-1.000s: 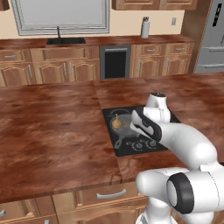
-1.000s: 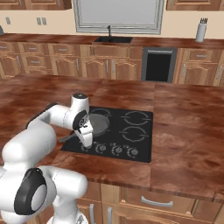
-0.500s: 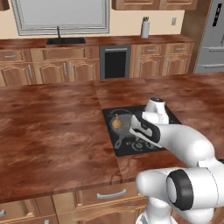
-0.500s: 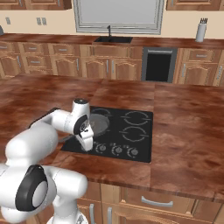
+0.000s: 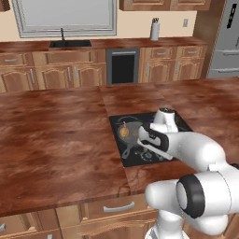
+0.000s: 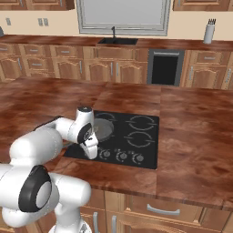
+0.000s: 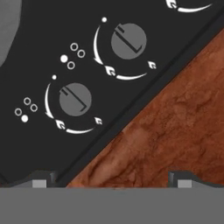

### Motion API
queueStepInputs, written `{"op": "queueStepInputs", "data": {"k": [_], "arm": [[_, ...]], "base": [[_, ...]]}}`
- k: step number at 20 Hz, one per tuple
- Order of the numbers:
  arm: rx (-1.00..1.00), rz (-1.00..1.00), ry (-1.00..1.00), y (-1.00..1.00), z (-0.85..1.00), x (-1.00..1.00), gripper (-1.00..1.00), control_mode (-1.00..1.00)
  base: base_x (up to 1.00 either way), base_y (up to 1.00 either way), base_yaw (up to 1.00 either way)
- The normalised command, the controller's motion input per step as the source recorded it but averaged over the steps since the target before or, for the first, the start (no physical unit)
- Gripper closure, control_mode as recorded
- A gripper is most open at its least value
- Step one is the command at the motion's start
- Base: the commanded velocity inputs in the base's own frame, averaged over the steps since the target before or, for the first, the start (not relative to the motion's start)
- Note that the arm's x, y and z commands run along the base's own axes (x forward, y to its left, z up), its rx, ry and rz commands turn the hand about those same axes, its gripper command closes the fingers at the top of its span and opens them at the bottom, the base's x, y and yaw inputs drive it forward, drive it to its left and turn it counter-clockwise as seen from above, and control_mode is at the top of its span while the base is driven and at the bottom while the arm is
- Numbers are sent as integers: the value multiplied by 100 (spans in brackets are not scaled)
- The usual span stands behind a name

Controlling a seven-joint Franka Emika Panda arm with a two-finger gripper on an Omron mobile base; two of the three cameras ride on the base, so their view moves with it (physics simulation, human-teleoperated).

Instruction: Put the garlic and onion in the pan. Then turn on the front left burner and set the heat to medium.

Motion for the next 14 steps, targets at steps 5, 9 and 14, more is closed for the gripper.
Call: {"op": "queueStepInputs", "data": {"k": [5,9,14], "arm": [[0,0,0,0,-2,29,-100,-100],[0,0,0,0,-4,19,-100,-100],[0,0,0,0,-10,6,-100,-100]], "base": [[0,0,0],[0,0,0],[0,0,0]]}}
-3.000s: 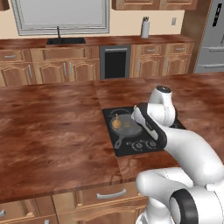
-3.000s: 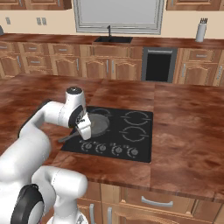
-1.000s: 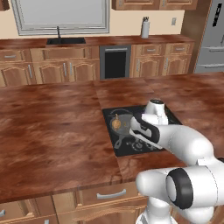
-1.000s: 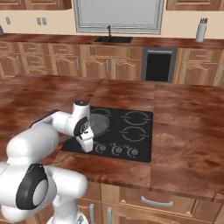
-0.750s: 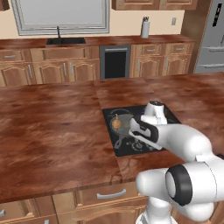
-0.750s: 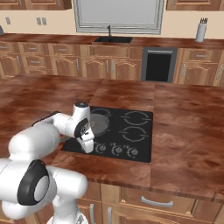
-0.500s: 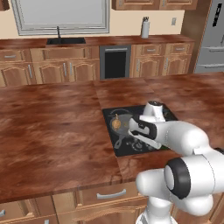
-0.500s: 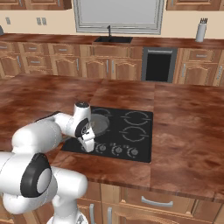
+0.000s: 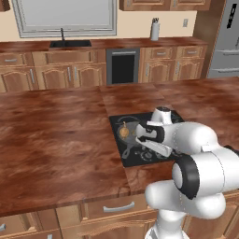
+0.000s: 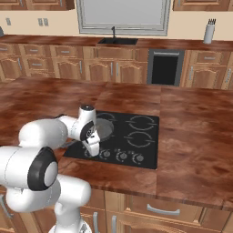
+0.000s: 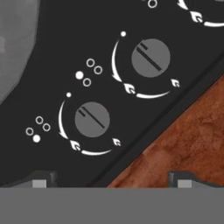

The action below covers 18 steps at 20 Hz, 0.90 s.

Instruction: Put the garlic and onion in the pan. Then turn on the front left burner and set the heat to medium.

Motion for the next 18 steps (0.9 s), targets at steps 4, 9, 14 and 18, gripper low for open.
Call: {"op": "queueStepInputs", "data": {"k": [4,9,14,18], "arm": [[-3,0,0,0,-17,0,-100,-100],[-4,0,0,0,-16,0,-100,-100],[-2,0,0,0,-7,0,-100,-100],[0,1,0,-2,-5,0,-100,-100]], "base": [[0,0,0],[0,0,0],[0,0,0],[0,0,0]]}}
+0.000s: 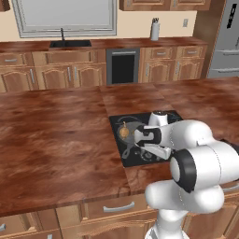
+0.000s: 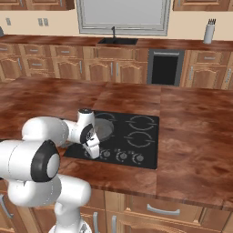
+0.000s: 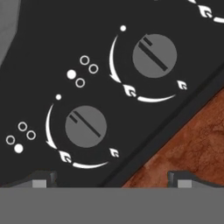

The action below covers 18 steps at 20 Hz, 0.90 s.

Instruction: Put the garlic and onion in the pan. Then turn on the front left burner and set the heat to medium.

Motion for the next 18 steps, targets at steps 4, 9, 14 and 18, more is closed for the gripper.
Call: {"op": "queueStepInputs", "data": {"k": [4,9,14,18], "arm": [[0,2,0,-1,-2,1,-100,-100],[0,5,0,0,-4,13,-100,-100],[-1,6,0,0,-6,21,-100,-100],[-1,5,0,0,-9,11,-100,-100]], "base": [[0,0,0],[0,0,0],[0,0,0],[0,0,0]]}}
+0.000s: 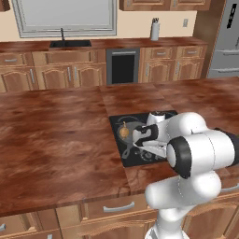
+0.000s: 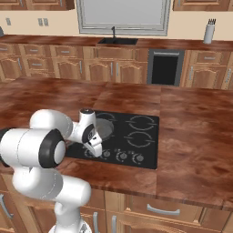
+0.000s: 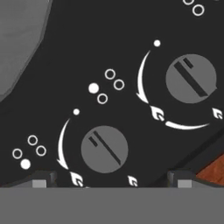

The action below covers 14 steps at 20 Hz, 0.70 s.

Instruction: Put the garlic and onion in the pan. Then turn on the front left burner and set the heat to medium.

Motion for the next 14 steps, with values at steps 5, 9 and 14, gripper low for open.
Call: {"op": "queueStepInputs", "data": {"k": [5,9,14], "arm": [[0,1,0,0,-18,0,-100,-100],[0,0,0,0,-14,4,-100,-100],[0,0,0,0,-8,6,-100,-100]], "base": [[0,0,0],[0,0,0],[0,0,0]]}}
